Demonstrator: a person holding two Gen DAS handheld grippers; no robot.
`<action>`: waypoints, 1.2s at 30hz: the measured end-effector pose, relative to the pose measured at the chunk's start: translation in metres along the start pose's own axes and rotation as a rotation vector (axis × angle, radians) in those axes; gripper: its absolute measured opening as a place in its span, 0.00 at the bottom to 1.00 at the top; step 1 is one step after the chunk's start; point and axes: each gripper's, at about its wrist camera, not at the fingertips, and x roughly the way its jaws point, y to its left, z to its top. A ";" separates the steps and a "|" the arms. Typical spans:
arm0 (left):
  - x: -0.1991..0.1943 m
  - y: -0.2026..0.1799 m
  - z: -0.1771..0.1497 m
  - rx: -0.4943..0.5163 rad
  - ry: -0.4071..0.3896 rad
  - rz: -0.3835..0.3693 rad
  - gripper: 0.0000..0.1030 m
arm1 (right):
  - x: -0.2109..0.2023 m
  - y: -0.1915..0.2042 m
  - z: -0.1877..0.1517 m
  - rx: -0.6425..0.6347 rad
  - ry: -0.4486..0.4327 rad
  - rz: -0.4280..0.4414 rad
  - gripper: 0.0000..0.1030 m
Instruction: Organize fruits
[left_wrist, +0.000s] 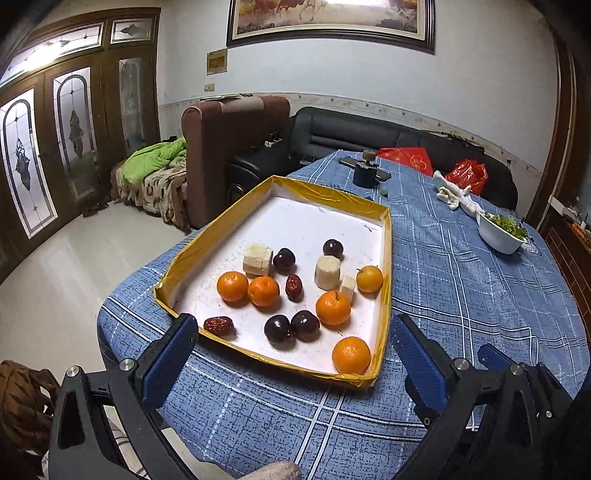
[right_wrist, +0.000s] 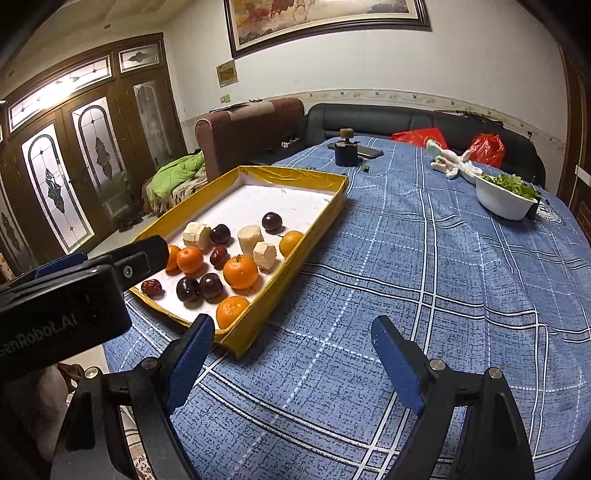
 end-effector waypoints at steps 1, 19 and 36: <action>0.001 -0.001 0.000 0.000 0.001 0.000 1.00 | 0.001 0.000 0.000 0.000 0.002 0.000 0.88; 0.016 -0.002 -0.001 0.003 0.045 -0.015 1.00 | 0.015 0.001 -0.003 -0.006 0.046 -0.010 0.88; 0.028 -0.004 -0.003 0.007 0.072 -0.015 1.00 | 0.024 0.000 -0.004 0.002 0.068 -0.007 0.88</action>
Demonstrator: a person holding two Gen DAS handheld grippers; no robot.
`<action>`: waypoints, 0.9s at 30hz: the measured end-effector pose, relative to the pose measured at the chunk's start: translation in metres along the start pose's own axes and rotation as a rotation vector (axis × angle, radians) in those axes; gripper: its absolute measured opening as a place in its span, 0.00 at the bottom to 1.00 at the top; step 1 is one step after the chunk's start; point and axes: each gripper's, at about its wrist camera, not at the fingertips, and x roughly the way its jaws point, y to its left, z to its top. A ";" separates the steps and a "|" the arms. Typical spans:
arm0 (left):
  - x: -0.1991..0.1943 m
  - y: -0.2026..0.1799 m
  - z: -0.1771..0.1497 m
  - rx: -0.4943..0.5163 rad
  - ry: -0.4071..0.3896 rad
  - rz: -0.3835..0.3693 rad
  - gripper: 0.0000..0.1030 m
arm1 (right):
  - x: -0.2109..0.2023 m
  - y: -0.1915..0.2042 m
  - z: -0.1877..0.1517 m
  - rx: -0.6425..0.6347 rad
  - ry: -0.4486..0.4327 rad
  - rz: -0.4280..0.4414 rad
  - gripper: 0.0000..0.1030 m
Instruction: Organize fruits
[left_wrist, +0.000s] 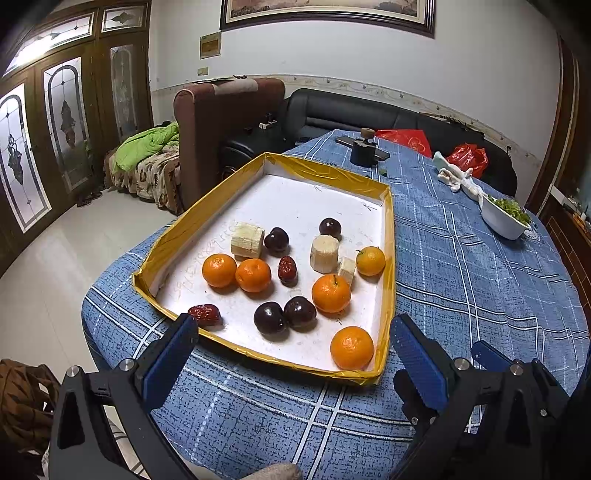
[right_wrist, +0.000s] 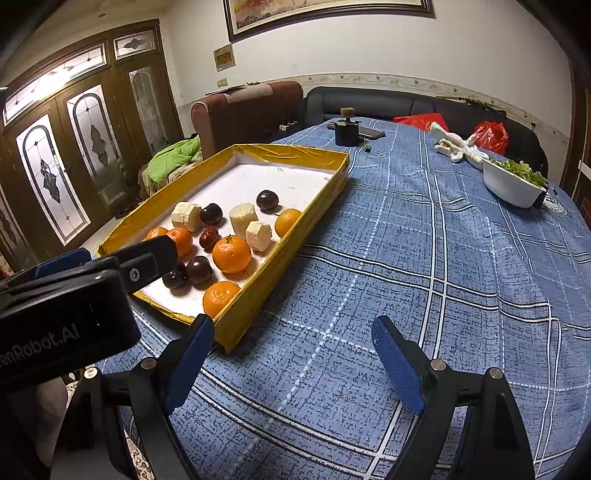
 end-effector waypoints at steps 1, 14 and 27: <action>0.001 0.000 0.000 0.001 0.001 0.000 1.00 | 0.000 0.000 0.000 0.001 0.001 0.000 0.88; 0.004 -0.003 -0.003 0.005 0.008 0.002 1.00 | 0.002 -0.002 -0.002 0.009 0.006 0.002 0.89; 0.005 -0.002 -0.004 0.004 0.011 0.004 1.00 | 0.004 0.000 -0.006 0.008 0.013 0.005 0.89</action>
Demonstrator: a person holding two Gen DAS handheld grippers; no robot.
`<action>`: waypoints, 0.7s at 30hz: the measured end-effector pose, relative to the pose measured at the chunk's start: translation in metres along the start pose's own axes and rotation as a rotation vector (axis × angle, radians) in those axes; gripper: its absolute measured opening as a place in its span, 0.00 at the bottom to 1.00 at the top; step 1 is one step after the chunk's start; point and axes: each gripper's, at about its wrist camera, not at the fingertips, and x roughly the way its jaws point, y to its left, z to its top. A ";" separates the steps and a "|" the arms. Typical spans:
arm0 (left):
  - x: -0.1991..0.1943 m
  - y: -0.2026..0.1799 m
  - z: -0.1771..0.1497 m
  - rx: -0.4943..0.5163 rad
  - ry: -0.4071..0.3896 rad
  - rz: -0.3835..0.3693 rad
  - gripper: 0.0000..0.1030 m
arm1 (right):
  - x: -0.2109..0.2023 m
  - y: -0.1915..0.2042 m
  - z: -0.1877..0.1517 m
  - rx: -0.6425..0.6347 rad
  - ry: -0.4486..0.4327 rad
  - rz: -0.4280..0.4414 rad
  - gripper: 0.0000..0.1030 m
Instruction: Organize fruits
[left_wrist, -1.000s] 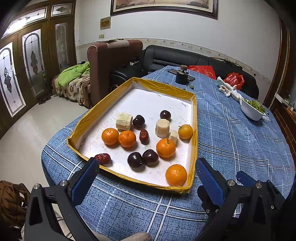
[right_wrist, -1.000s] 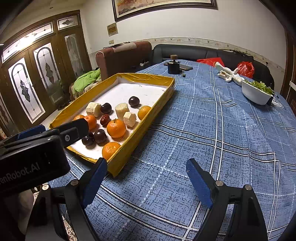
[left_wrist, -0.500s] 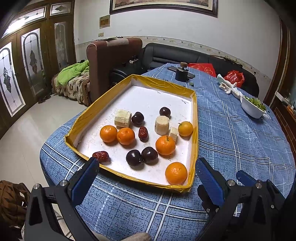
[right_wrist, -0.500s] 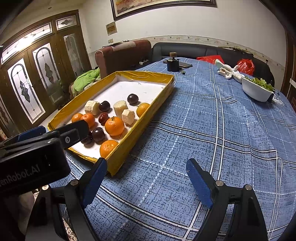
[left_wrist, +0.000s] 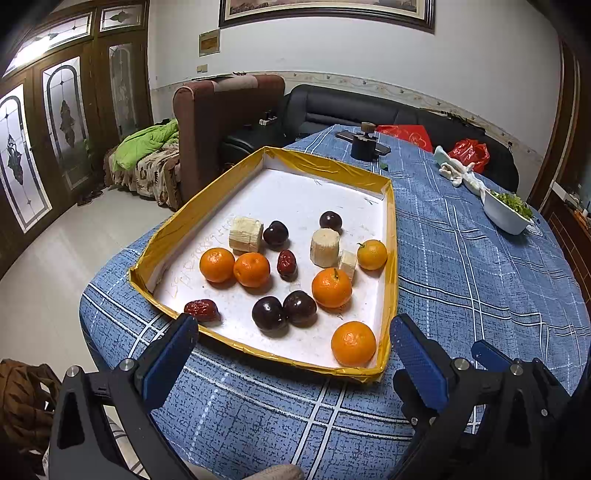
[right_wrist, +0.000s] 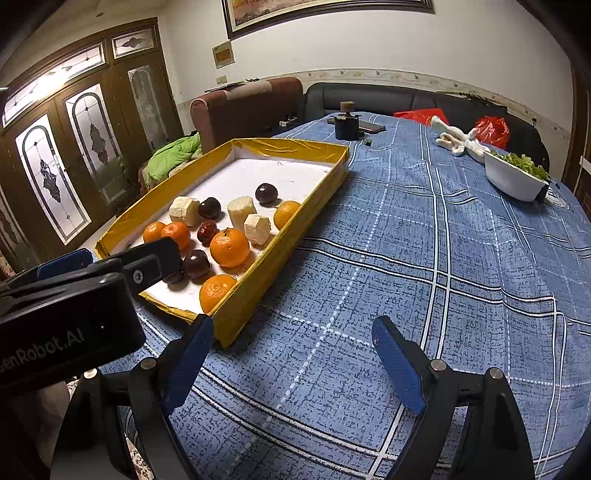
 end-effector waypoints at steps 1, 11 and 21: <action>0.001 0.000 0.000 -0.001 0.003 -0.001 1.00 | 0.000 0.000 0.000 0.001 0.001 0.000 0.89; 0.004 0.001 -0.002 -0.002 0.013 -0.003 1.00 | 0.000 0.000 0.001 0.007 0.005 0.002 0.89; -0.005 -0.004 -0.001 0.039 -0.041 0.002 1.00 | 0.001 0.001 0.000 0.002 0.004 0.004 0.89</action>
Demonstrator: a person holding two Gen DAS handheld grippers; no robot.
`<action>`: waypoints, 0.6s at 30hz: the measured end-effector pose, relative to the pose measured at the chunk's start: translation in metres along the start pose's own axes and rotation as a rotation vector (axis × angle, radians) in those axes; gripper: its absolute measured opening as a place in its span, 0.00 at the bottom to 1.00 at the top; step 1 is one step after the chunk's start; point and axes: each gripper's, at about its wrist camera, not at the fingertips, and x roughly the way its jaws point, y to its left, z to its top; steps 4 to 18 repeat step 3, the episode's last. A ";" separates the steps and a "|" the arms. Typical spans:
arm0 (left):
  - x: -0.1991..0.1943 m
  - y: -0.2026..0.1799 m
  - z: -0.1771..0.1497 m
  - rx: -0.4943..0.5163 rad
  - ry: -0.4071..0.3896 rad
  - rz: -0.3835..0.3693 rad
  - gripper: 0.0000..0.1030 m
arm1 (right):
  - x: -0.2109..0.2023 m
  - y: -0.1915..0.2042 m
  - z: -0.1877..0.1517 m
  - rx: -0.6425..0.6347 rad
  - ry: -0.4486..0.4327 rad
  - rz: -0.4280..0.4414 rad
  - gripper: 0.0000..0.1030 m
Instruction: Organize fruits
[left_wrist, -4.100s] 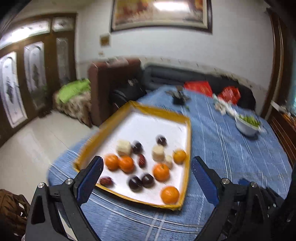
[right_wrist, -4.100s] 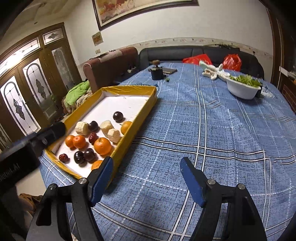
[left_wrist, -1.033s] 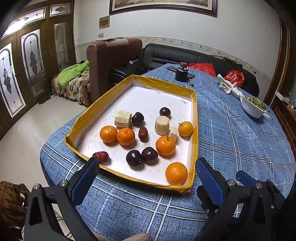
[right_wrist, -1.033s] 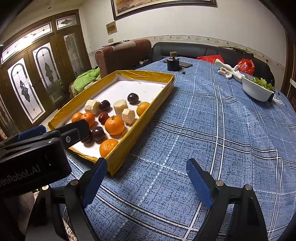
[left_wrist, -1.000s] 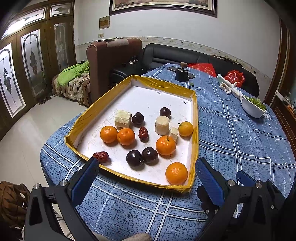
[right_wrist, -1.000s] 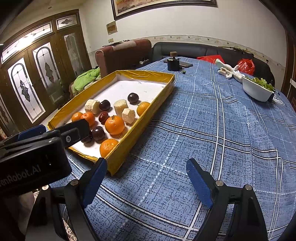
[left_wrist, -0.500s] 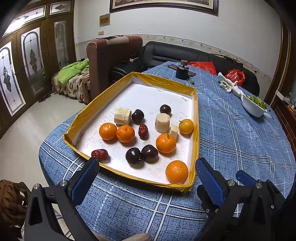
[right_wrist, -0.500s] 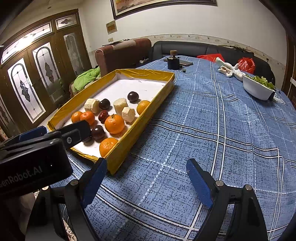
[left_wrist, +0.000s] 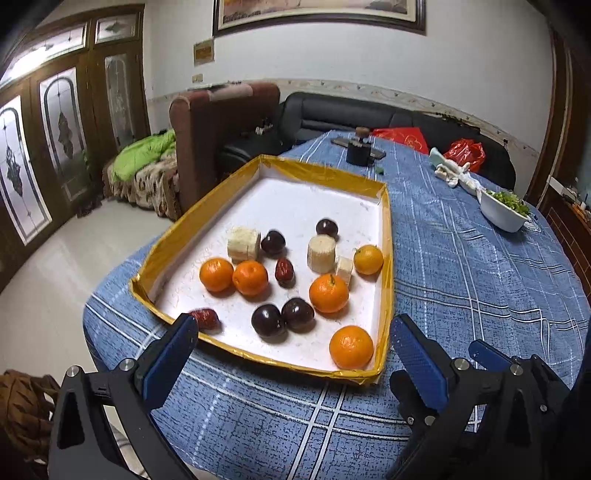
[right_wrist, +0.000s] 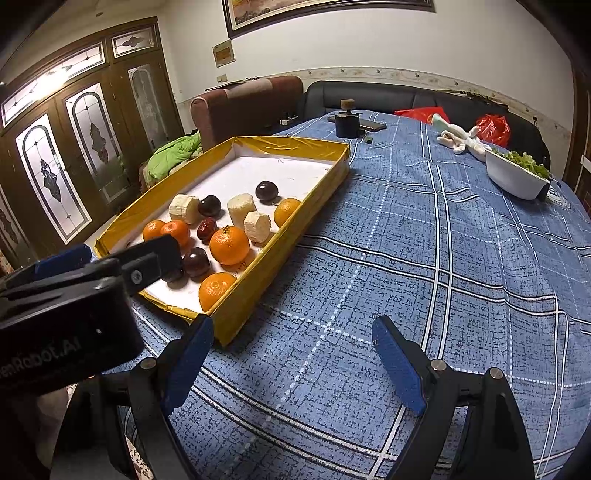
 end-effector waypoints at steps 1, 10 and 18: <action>-0.003 -0.001 0.002 0.005 -0.006 -0.008 1.00 | -0.001 -0.001 0.001 0.004 -0.002 0.000 0.89; -0.007 -0.003 0.005 0.007 -0.010 -0.013 1.00 | -0.004 -0.006 0.002 0.018 -0.009 -0.005 0.89; -0.007 -0.003 0.005 0.007 -0.010 -0.013 1.00 | -0.004 -0.006 0.002 0.018 -0.009 -0.005 0.89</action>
